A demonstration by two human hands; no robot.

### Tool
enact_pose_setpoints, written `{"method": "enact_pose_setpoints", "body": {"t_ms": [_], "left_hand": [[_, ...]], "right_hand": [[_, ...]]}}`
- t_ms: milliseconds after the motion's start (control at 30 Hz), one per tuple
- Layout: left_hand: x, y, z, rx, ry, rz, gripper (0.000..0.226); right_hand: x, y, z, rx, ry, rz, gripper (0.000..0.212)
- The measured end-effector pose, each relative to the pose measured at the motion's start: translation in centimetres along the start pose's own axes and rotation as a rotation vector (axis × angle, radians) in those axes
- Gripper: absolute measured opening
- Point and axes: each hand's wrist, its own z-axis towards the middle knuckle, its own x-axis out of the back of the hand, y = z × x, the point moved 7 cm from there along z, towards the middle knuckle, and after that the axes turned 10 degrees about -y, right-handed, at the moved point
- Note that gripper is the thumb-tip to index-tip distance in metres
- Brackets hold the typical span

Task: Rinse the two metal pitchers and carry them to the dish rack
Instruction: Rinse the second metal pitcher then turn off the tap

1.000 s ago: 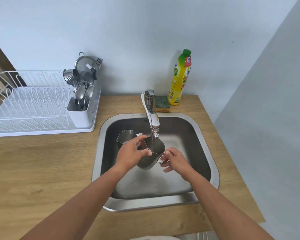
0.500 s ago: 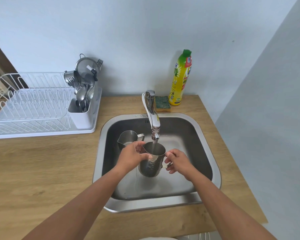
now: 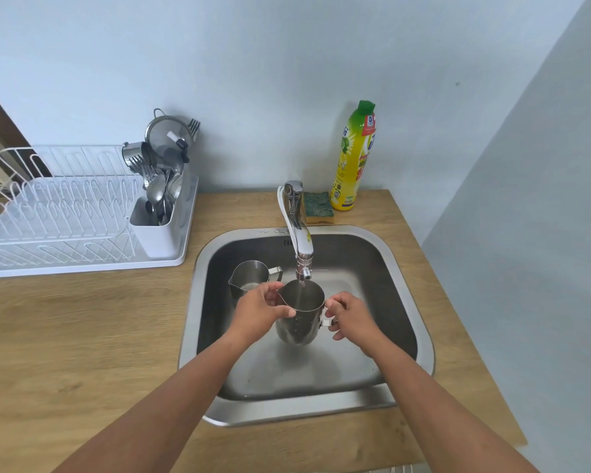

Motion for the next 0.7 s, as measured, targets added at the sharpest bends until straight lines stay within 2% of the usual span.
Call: {"method": "enact_pose_setpoints", "body": {"t_ms": [133, 267, 433, 567, 700], "left_hand": [[0.3, -0.1, 0.3, 0.002, -0.029, 0.000, 0.062], [0.2, 0.1, 0.5, -0.005, -0.026, -0.006, 0.062], [0.4, -0.3, 0.9, 0.011, -0.043, -0.031, 0.064], [0.2, -0.4, 0.9, 0.008, -0.036, -0.030, 0.063], [0.4, -0.6, 0.9, 0.009, -0.046, -0.045, 0.064]], "right_hand": [[0.0, -0.1, 0.0, -0.001, -0.056, -0.006, 0.015], [0.4, -0.2, 0.3, 0.009, -0.001, -0.007, 0.014], [0.3, -0.4, 0.2, 0.009, -0.062, -0.030, 0.014], [0.8, -0.5, 0.3, 0.014, -0.007, -0.032, 0.014], [0.2, -0.4, 0.2, 0.015, -0.043, -0.047, 0.013]]}}
